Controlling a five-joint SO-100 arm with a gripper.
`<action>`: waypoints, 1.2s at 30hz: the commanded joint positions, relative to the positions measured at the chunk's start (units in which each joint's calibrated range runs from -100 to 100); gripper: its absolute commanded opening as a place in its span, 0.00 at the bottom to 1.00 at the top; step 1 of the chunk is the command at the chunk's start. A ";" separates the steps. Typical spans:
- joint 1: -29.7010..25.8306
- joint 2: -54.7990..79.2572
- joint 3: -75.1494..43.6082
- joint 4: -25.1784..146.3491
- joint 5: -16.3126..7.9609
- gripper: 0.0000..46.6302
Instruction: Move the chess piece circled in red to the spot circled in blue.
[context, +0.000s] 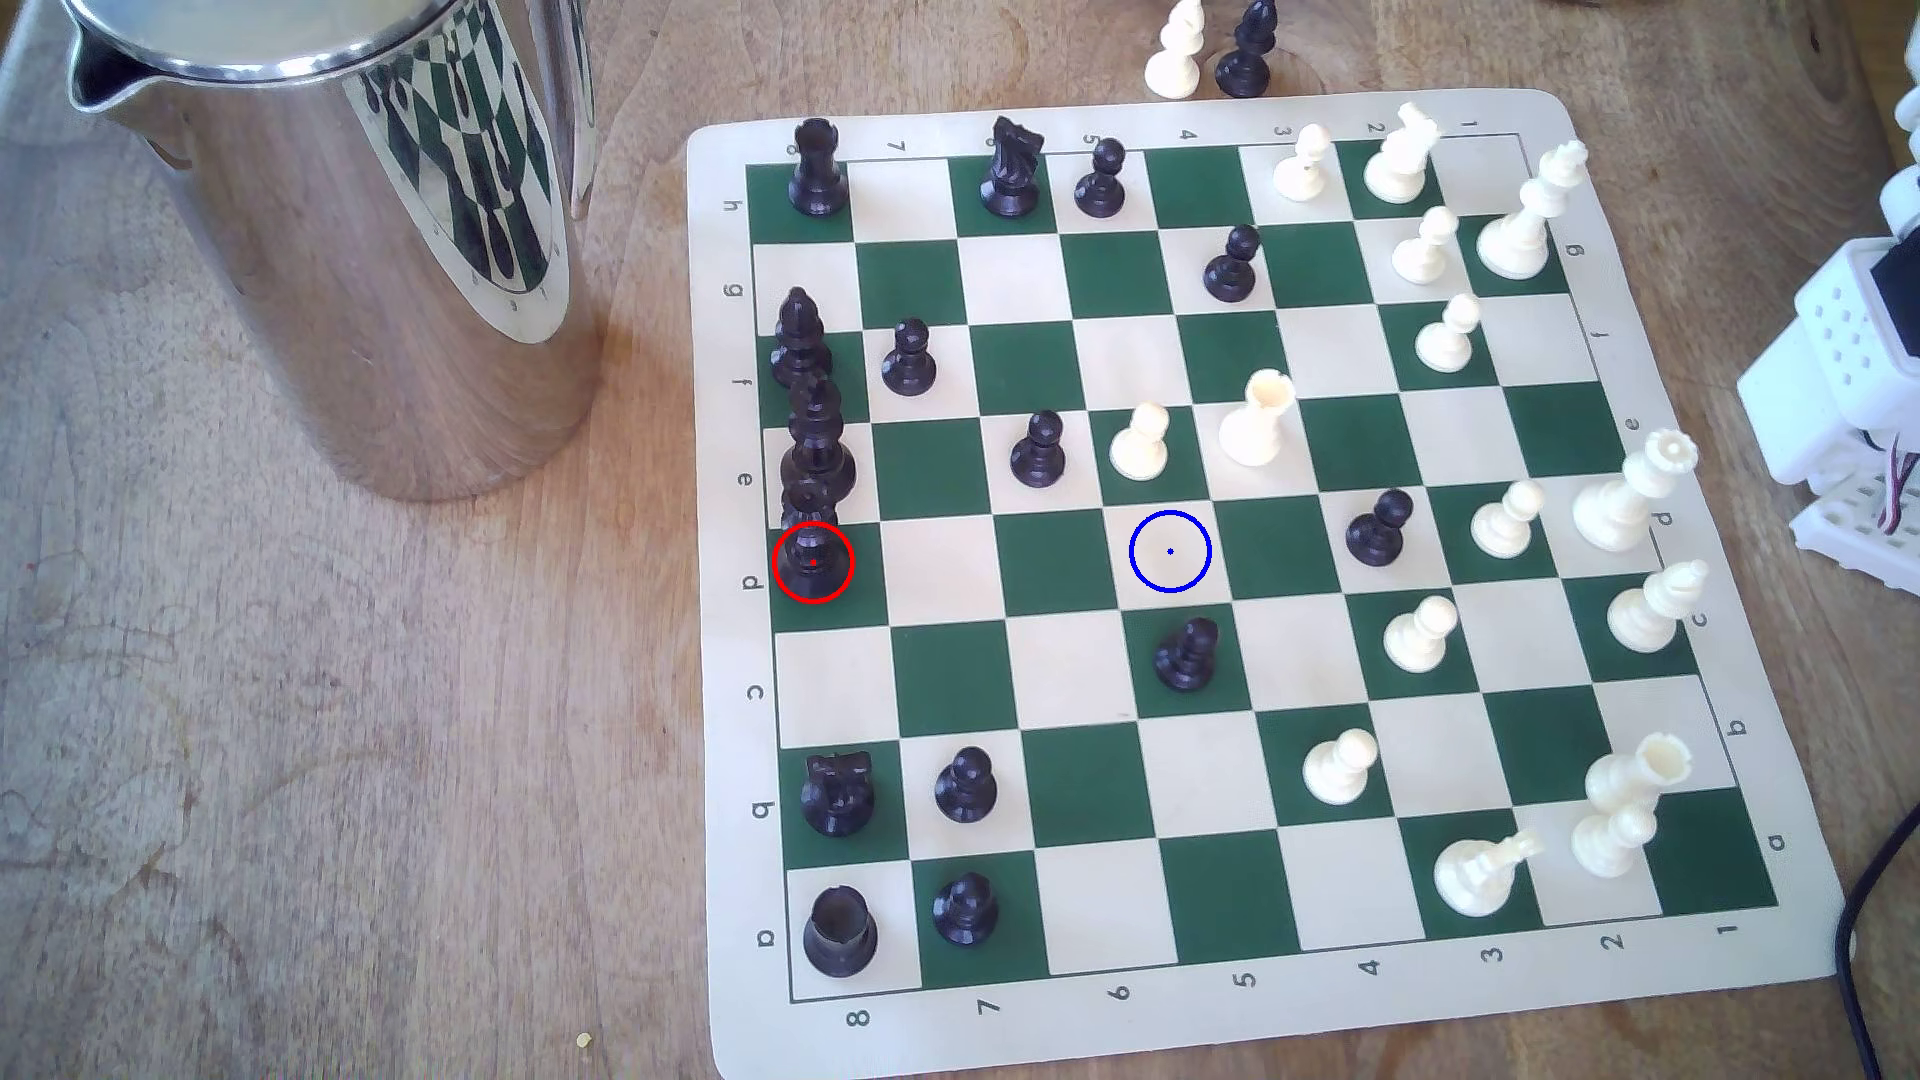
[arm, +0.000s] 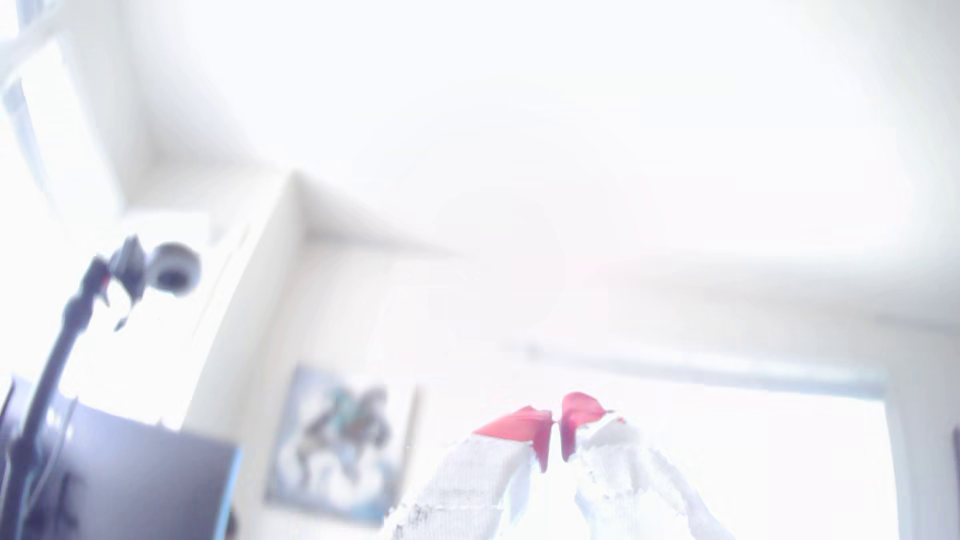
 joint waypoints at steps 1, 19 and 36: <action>-0.49 -0.28 -0.19 23.46 -0.54 0.00; -1.74 51.33 -40.71 45.66 -1.86 0.01; -1.35 89.02 -98.10 85.22 -10.84 0.03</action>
